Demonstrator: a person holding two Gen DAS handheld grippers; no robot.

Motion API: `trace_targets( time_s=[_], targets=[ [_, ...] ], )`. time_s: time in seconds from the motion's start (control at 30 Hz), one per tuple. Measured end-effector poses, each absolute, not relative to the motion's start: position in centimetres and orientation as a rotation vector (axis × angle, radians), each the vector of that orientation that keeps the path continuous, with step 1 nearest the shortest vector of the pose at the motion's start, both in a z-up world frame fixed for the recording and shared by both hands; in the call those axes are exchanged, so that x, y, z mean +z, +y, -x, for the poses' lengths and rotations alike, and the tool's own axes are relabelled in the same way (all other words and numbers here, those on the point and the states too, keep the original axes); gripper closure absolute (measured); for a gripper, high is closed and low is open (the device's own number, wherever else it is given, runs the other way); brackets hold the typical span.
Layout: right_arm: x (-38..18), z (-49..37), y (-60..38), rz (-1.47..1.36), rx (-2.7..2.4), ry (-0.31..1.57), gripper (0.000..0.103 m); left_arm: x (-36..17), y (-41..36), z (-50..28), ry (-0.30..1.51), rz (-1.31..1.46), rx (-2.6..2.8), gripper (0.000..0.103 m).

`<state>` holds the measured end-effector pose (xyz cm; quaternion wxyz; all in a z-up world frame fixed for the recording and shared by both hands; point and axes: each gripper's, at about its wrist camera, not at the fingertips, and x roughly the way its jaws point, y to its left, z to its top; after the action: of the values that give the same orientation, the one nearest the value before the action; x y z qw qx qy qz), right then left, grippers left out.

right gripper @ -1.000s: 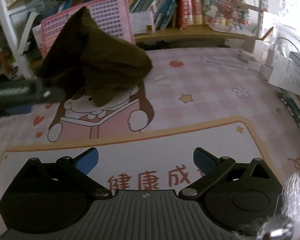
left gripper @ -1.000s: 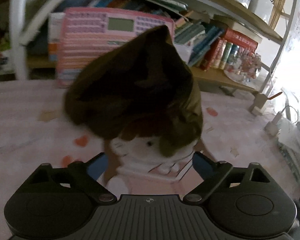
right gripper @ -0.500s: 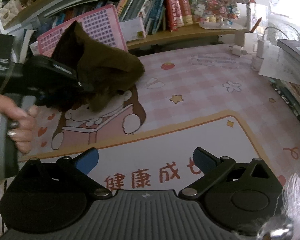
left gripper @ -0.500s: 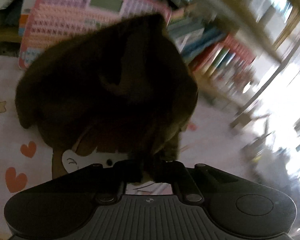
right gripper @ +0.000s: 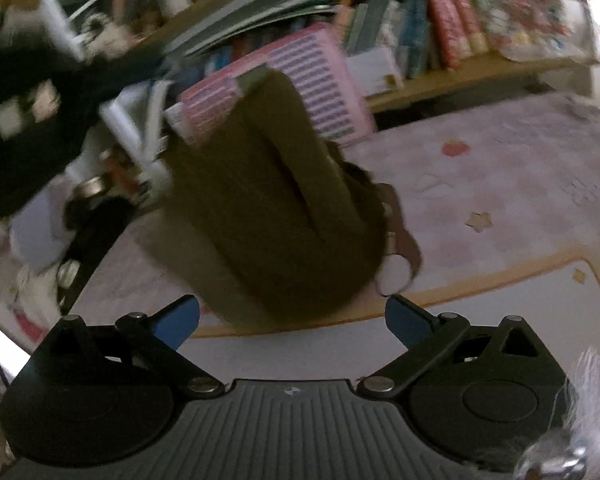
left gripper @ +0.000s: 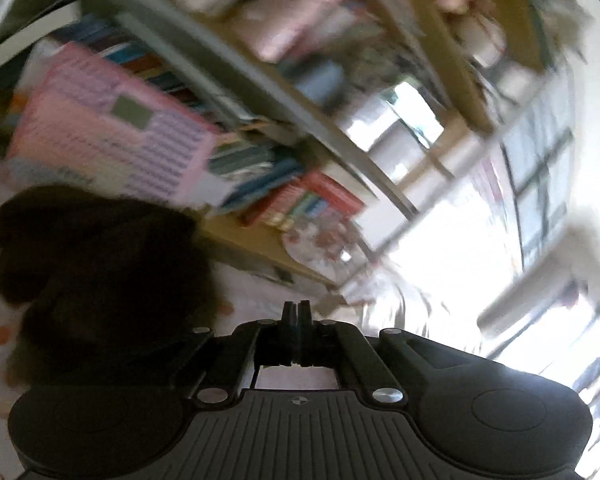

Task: Fold clothes
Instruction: 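Grasp the brown velvet cloth with both grippers at its waistband edge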

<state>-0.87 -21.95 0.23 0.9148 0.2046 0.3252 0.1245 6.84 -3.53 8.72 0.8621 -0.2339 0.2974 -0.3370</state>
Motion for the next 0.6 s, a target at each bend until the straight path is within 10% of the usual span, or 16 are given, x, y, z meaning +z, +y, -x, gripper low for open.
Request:
trace_targets(
  time_s=[0.43,0.6],
  targets=[
    [-0.5,0.9,-20.4,-0.321,0.350,0.747,0.003,5.4,0.5,-1.8,0.675,0.203,-0.358,0.093],
    [-1.0,0.6,-18.1,-0.227,0.424,0.777,0.004,2.2,1.6,0.2,0.734,0.096,-0.244,0.055]
  ],
)
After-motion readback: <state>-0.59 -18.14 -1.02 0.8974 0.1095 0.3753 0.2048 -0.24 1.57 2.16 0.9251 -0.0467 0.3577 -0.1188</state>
